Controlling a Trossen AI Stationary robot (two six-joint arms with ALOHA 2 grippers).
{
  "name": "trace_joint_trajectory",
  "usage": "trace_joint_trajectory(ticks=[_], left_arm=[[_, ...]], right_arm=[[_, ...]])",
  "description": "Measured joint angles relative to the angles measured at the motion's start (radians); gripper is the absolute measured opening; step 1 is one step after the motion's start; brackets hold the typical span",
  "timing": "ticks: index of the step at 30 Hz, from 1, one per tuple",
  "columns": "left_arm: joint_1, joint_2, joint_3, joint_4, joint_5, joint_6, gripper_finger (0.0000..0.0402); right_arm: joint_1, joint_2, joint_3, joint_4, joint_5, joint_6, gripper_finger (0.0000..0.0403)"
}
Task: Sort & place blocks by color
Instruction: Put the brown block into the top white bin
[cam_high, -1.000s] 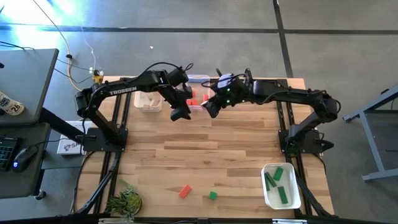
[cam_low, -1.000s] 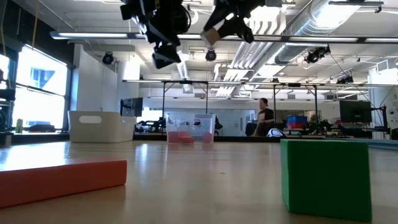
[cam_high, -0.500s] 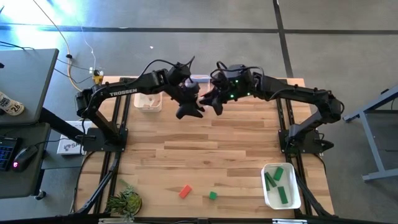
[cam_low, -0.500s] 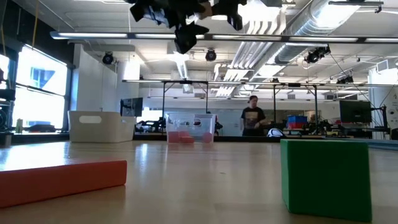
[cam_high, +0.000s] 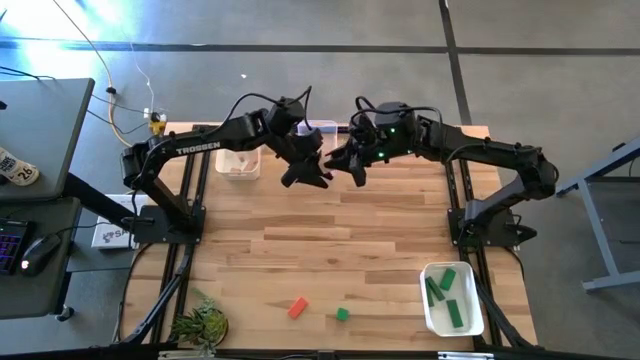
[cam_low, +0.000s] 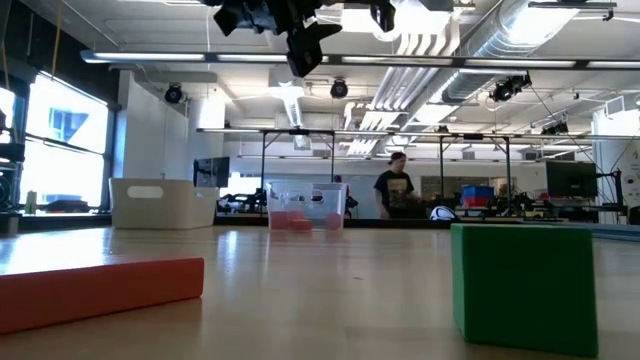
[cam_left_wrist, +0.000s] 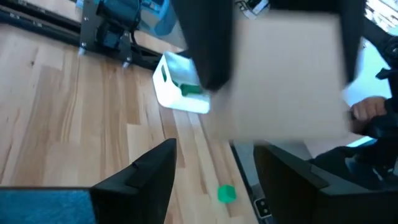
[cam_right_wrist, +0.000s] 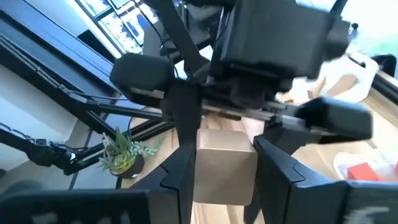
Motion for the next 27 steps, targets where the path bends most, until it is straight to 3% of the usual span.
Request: trace_joint_trajectory(ticks=[18,27], left_arm=[[0.0,0.0,0.0,0.073,-0.004,-0.079,0.0198],[0.0,0.0,0.0,0.077,-0.007,-0.077,0.0129]], right_arm=[[0.057,0.006,0.0,-0.084,0.106,0.029,0.0106],[0.057,0.006,0.0,-0.084,0.103,0.032,0.0106]])
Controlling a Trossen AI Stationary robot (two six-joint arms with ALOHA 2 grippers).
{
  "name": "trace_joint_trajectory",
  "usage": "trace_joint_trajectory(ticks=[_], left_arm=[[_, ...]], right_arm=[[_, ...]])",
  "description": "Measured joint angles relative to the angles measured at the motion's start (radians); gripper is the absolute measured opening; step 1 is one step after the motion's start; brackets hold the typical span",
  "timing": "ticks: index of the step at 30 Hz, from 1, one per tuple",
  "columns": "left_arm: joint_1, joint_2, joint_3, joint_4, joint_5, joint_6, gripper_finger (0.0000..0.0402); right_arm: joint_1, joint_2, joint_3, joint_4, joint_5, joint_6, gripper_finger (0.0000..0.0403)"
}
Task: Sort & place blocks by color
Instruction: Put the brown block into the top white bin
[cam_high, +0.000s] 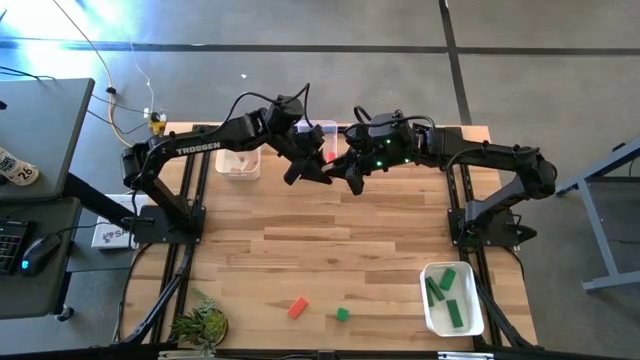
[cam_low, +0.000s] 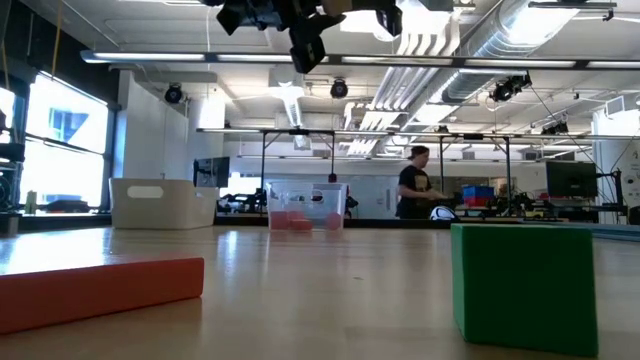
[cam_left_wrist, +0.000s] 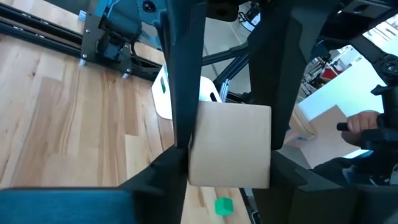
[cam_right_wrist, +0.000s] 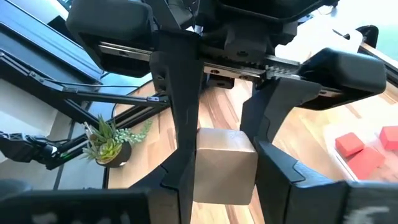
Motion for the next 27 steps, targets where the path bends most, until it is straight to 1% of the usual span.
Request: trace_joint_trajectory(ticks=[3,6,10,12,17,20,25,27], left_arm=[[0.0,0.0,0.0,0.011,-0.004,0.003,0.0111],[0.001,0.0,0.0,0.015,-0.004,0.003,0.011],[0.0,0.0,0.0,0.014,-0.004,0.0,0.012],[0.0,0.0,0.0,0.014,-0.003,0.0,0.012],[0.0,0.0,0.0,0.009,-0.003,0.0,0.0113],[0.0,0.0,0.0,0.005,-0.003,0.001,0.0113],[0.0,0.0,0.0,-0.05,-0.014,0.019,0.0113],[0.0,0.0,0.0,-0.096,-0.056,0.048,0.0113]], right_arm=[[-0.001,0.0,0.0,-0.003,-0.007,0.009,0.0106],[-0.001,-0.001,0.0,-0.003,-0.006,0.011,0.0106],[0.0,-0.001,0.0,-0.002,0.001,0.004,0.0107],[0.0,-0.001,0.0,-0.002,0.003,0.0,0.0123],[0.0,0.0,0.0,-0.007,0.015,-0.031,0.0184],[0.0,0.0,0.0,-0.014,0.03,-0.031,0.0214],[-0.008,0.0,0.0,-0.015,0.075,-0.036,0.0243],[-0.016,-0.004,0.0,-0.014,0.079,-0.048,0.0247]])
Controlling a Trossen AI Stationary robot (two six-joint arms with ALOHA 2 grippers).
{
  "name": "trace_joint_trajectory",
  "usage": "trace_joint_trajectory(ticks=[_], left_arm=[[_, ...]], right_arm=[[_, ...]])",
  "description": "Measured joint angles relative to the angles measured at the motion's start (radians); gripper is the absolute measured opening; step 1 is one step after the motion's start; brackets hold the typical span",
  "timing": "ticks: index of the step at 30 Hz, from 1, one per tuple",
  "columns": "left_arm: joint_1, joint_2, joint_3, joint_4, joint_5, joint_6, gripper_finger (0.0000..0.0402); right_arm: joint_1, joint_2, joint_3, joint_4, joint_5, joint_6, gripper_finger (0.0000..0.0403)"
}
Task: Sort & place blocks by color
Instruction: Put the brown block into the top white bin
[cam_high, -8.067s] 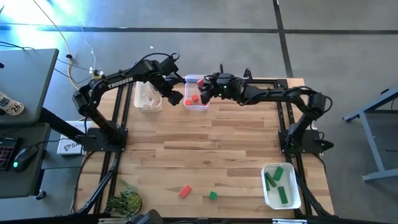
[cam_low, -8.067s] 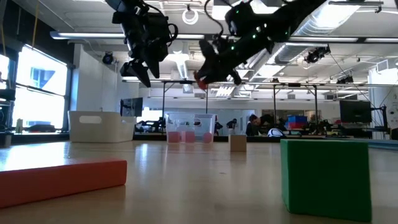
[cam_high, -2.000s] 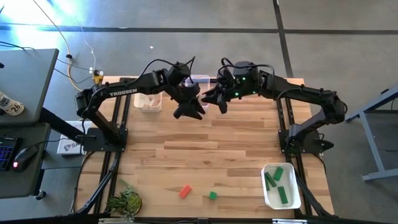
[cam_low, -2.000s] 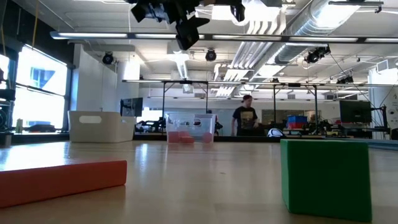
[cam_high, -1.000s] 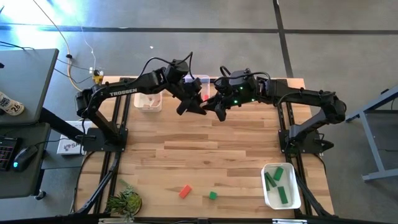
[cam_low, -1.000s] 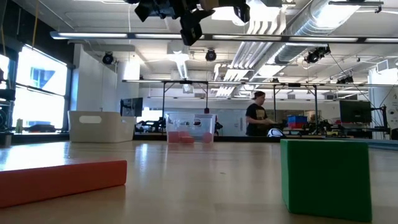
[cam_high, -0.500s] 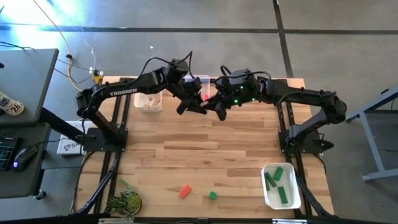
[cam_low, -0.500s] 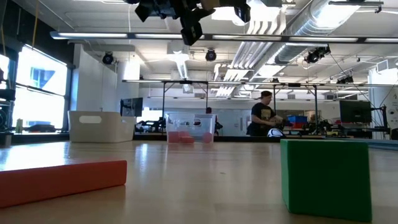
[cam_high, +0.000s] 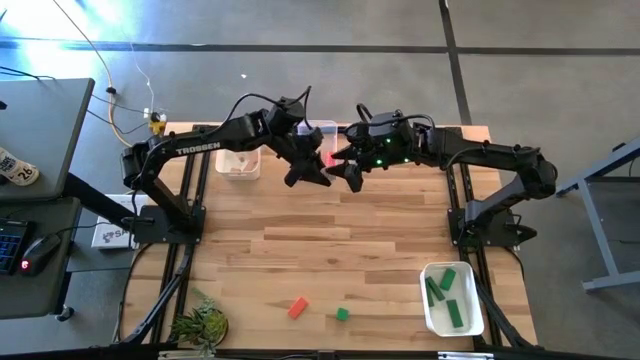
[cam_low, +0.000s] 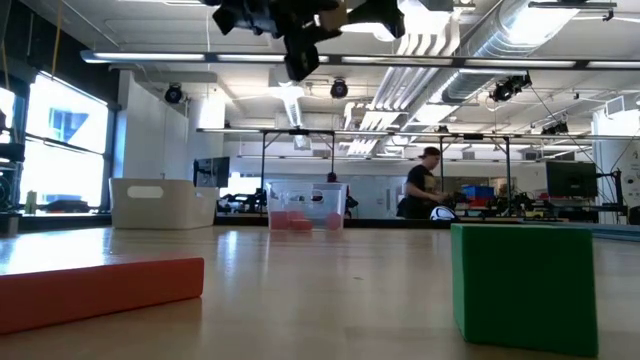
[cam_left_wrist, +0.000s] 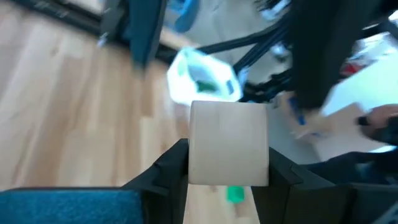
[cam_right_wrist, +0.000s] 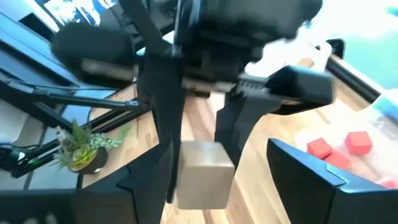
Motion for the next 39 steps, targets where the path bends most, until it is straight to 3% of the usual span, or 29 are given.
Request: trace_joint_trajectory(ticks=[5,13,21,26,39], left_arm=[[0.014,0.0,0.0,-0.148,-0.135,0.068,0.0114],[0.067,0.0,0.0,-0.476,-0.582,0.122,0.0114],[0.134,0.0,-0.023,-0.732,-0.932,0.019,0.0114],[0.182,0.0,-0.049,-0.8,-1.013,-0.041,0.0115],[0.287,0.0,-0.169,-0.798,-1.049,-0.145,0.0115]], right_arm=[[-0.031,-0.008,0.0,-0.001,0.002,-0.001,0.0249],[-0.065,-0.008,0.0,-0.073,-0.007,-0.027,0.0249],[-0.104,-0.008,0.0,-0.126,-0.003,-0.091,0.025],[-0.126,-0.008,0.0,-0.128,-0.003,-0.153,0.025],[-0.191,-0.008,0.0,-0.183,-0.004,-0.269,0.025]])
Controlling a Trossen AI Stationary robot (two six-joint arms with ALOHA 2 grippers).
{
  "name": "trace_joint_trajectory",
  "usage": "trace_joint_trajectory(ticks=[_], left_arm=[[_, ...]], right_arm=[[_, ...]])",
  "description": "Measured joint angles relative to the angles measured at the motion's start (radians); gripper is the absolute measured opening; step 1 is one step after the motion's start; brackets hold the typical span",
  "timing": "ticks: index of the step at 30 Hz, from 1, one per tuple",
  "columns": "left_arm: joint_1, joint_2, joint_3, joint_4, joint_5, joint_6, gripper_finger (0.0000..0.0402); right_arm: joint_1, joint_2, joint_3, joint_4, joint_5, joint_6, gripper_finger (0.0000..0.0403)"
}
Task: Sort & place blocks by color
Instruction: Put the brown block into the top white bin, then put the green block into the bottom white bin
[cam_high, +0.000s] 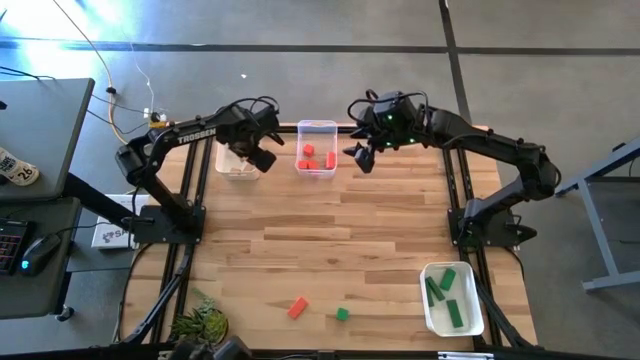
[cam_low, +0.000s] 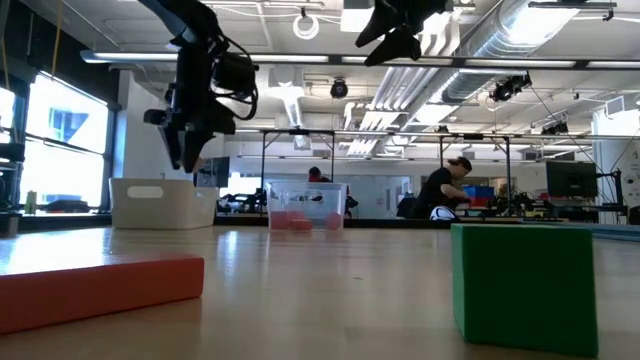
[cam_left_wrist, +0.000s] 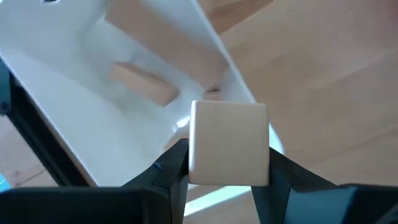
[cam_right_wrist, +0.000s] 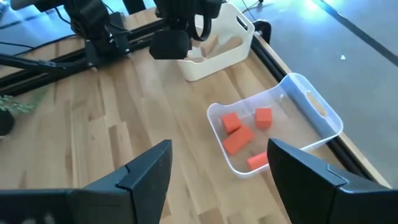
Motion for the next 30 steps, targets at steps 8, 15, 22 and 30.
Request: trace_joint_trajectory(ticks=[8,15,22,30], left_arm=[[0.022,0.0,-0.017,0.0,0.008,-0.014,0.0124],[0.023,0.0,-0.017,-0.001,0.002,-0.04,0.0166],[0.023,0.0,-0.017,-0.001,0.011,-0.04,0.0205],[0.012,0.001,0.02,-0.002,0.165,-0.016,0.0213]], right_arm=[[-0.031,0.0,0.0,-0.005,-0.016,-0.029,0.025],[-0.033,0.0,0.0,-0.048,-0.032,-0.045,0.025],[-0.033,0.0,0.0,-0.067,-0.032,-0.045,0.025],[-0.03,0.0,0.0,-0.123,-0.034,-0.004,0.025]])
